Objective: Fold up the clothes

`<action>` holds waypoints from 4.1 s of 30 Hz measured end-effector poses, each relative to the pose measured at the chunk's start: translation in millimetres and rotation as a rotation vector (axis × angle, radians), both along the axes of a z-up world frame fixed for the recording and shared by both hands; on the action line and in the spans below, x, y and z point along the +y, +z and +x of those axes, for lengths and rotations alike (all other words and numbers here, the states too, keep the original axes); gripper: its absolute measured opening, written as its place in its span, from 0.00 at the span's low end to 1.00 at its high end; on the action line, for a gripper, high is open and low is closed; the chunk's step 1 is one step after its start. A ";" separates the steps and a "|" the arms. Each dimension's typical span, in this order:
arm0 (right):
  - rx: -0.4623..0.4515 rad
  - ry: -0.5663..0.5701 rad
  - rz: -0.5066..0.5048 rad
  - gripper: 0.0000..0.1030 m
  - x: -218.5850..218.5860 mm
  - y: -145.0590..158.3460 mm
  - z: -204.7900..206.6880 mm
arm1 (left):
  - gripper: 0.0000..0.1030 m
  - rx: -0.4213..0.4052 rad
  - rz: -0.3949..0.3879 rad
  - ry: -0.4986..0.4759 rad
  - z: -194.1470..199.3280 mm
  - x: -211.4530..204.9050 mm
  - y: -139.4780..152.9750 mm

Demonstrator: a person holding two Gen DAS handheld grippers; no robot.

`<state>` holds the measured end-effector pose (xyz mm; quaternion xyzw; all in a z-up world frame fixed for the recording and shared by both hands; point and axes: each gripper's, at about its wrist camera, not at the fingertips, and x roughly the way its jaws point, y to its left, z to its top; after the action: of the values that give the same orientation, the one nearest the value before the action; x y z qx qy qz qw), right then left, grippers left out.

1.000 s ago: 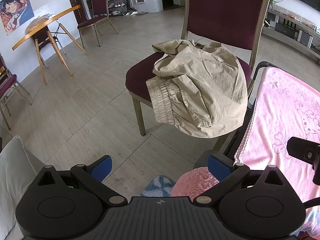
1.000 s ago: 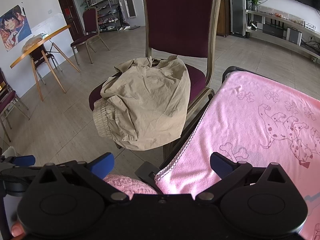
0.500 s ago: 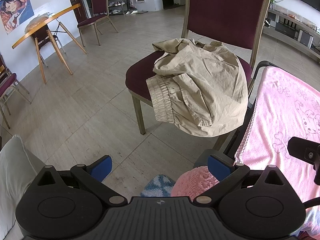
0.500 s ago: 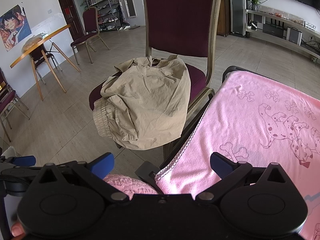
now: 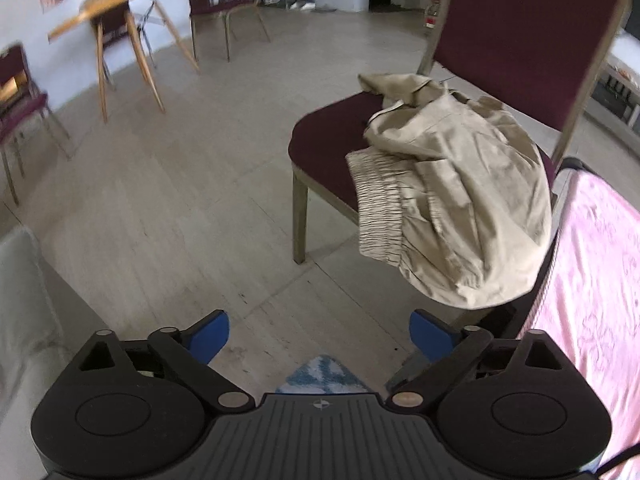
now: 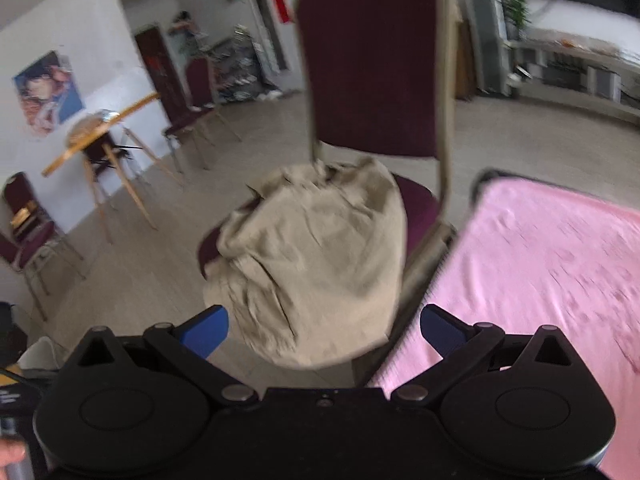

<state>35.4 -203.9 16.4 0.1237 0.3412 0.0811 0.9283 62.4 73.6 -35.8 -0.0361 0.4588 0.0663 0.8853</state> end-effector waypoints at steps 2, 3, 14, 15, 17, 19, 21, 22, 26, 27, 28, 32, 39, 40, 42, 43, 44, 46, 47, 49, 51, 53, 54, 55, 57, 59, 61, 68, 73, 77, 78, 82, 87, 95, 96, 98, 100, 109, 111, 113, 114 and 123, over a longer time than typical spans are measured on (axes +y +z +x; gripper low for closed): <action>-0.002 0.049 -0.008 1.00 4.4 -3.9 18.3 | 0.93 -0.005 -0.036 0.025 13.8 11.6 -10.2; 0.007 0.064 -0.016 1.00 7.2 -6.7 29.0 | 0.90 -0.017 -0.051 0.036 21.2 16.0 -15.6; 0.178 0.020 0.053 0.96 3.4 -39.0 93.4 | 0.69 -0.057 -0.507 -0.007 122.1 39.7 -69.4; 0.176 0.015 0.048 0.96 1.3 -38.8 93.0 | 0.69 -0.053 -0.542 -0.020 131.5 39.0 -74.0; 0.178 0.003 0.048 0.96 -5.7 -39.4 93.2 | 0.66 -0.045 -0.613 -0.045 150.2 37.7 -83.3; 0.182 -0.013 0.052 0.96 -14.6 -40.3 93.1 | 0.62 -0.022 -0.624 -0.046 162.1 28.4 -92.5; 0.188 -0.040 0.067 0.97 -26.5 -40.8 90.6 | 0.56 -0.018 -0.638 -0.035 167.6 22.1 -97.6; 0.191 -0.055 0.077 0.97 -32.8 -41.0 88.6 | 0.52 -0.021 -0.644 -0.029 168.8 19.7 -97.7; 0.188 -0.106 0.097 0.98 -57.5 -37.3 74.6 | 0.20 -0.069 -0.556 -0.039 161.2 7.5 -71.0; 0.184 -0.120 0.101 0.98 -63.9 -35.5 69.6 | 0.17 -0.092 -0.506 -0.047 158.7 1.2 -61.0; 0.179 -0.134 0.109 0.98 -70.7 -33.3 64.2 | 0.16 -0.117 -0.453 -0.056 156.2 -5.8 -51.0; 0.148 -0.195 0.151 0.98 -101.2 -21.6 36.4 | 0.14 -0.275 -0.227 -0.150 141.9 -60.6 14.5; -0.021 -0.405 0.235 0.98 -177.4 14.3 -42.0 | 0.13 -0.698 0.108 -0.567 56.5 -244.8 131.6; -0.048 -0.446 0.248 0.98 -190.0 20.0 -58.2 | 0.13 -0.761 0.149 -0.644 37.8 -275.8 143.4; -0.111 -0.544 0.263 0.98 -217.1 31.7 -98.8 | 0.13 -0.878 0.208 -0.837 -16.2 -335.6 147.0; -0.141 -0.595 0.263 0.98 -230.2 36.3 -121.9 | 0.13 -0.933 0.228 -0.946 -49.7 -360.8 143.8; -0.166 -0.644 0.259 0.99 -242.2 39.1 -143.8 | 0.13 -0.978 0.242 -1.054 -82.3 -381.7 133.5; -0.194 -0.744 0.246 1.00 -261.4 41.2 -186.3 | 0.19 -0.990 0.246 -1.249 -136.6 -413.9 102.3; -0.188 -0.792 0.236 1.00 -269.5 38.2 -205.8 | 0.28 -0.947 0.242 -1.330 -157.5 -425.3 82.2; -0.149 -0.860 0.211 1.00 -282.4 26.6 -237.6 | 0.31 -0.770 0.228 -1.438 -188.5 -438.7 39.8; -0.080 -0.878 0.182 1.00 -290.3 10.7 -257.2 | 0.32 -0.584 0.213 -1.506 -212.2 -445.2 -1.0; -0.029 -0.871 0.176 1.00 -296.2 -7.1 -266.7 | 0.33 -0.465 0.198 -1.487 -220.7 -435.2 -24.2; -0.007 -0.864 0.177 1.00 -298.8 -16.2 -269.8 | 0.33 -0.424 0.188 -1.463 -222.4 -428.3 -32.5; 0.008 -0.857 0.187 1.00 -300.6 -24.1 -270.7 | 0.34 -0.405 0.176 -1.425 -220.7 -417.7 -34.4; 0.020 -0.841 0.224 1.00 -302.9 -36.9 -267.9 | 0.37 -0.371 0.135 -1.335 -211.3 -393.2 -30.6; 0.023 -0.820 0.261 1.00 -306.3 -49.1 -264.7 | 0.39 -0.340 0.082 -1.213 -198.6 -366.1 -20.1; 0.020 -0.796 0.291 1.00 -307.9 -55.7 -260.7 | 0.46 -0.332 0.044 -1.085 -176.4 -345.5 -11.2; 0.021 -0.748 0.327 1.00 -297.7 -70.0 -255.0 | 0.54 -0.030 -0.191 -0.840 -117.2 -323.1 -35.1; 0.097 -0.664 0.228 0.58 -279.3 -86.5 -238.4 | 0.55 0.085 -0.235 -0.889 -137.7 -338.7 -57.2; 0.179 -0.569 0.104 0.57 -257.2 -102.6 -212.6 | 0.58 0.114 -0.229 -0.931 -153.7 -348.6 -68.2; 0.196 -0.551 0.070 0.59 -251.3 -106.3 -206.9 | 0.60 0.115 -0.224 -0.937 -156.0 -349.0 -70.7; 0.218 -0.497 -0.102 0.88 -223.5 -111.9 -189.2 | 0.60 0.095 -0.201 -0.924 -158.6 -343.3 -72.8; 0.158 -0.394 -0.251 0.73 -185.5 -100.3 -174.8 | 0.60 0.089 -0.223 -0.885 -153.6 -330.5 -75.1; 0.420 -0.394 -0.377 0.46 -208.0 -143.5 -122.3 | 0.60 0.125 -0.275 -0.878 -147.9 -319.7 -86.3; 0.436 -0.438 -0.335 0.46 -222.4 -145.5 -122.5 | 0.60 0.131 -0.284 -0.882 -147.1 -319.4 -87.8; 0.456 -0.487 -0.209 0.47 -246.5 -147.2 -126.3 | 0.60 0.143 -0.301 -0.888 -145.3 -319.2 -91.0; 0.455 -0.475 -0.134 0.59 -253.8 -148.4 -129.1 | 0.60 0.160 -0.315 -0.888 -143.1 -320.0 -94.4; 0.523 -0.408 -0.330 0.64 -229.3 -180.6 -107.4 | 0.60 0.171 -0.307 -0.897 -144.1 -321.7 -98.8; 0.494 -0.465 -0.231 0.52 -240.8 -170.2 -115.8 | 0.60 0.168 -0.302 -0.903 -145.4 -322.1 -98.8; 0.449 -0.508 -0.130 0.19 -255.4 -154.2 -127.7 | 0.60 0.169 -0.299 -0.906 -146.3 -323.1 -99.3; 0.421 -0.532 -0.083 0.13 -263.0 -144.7 -134.3 | 0.60 0.176 -0.299 -0.906 -146.5 -324.1 -100.1; -0.011 -0.905 0.380 0.10 -360.9 -60.8 -235.9 | 0.63 0.236 -0.385 -0.903 -149.5 -334.1 -92.4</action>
<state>-200.5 -564.7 -44.4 0.4263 0.2273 -0.2688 0.8333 -87.1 -260.5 -128.2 0.0108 0.5293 -0.4055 0.7452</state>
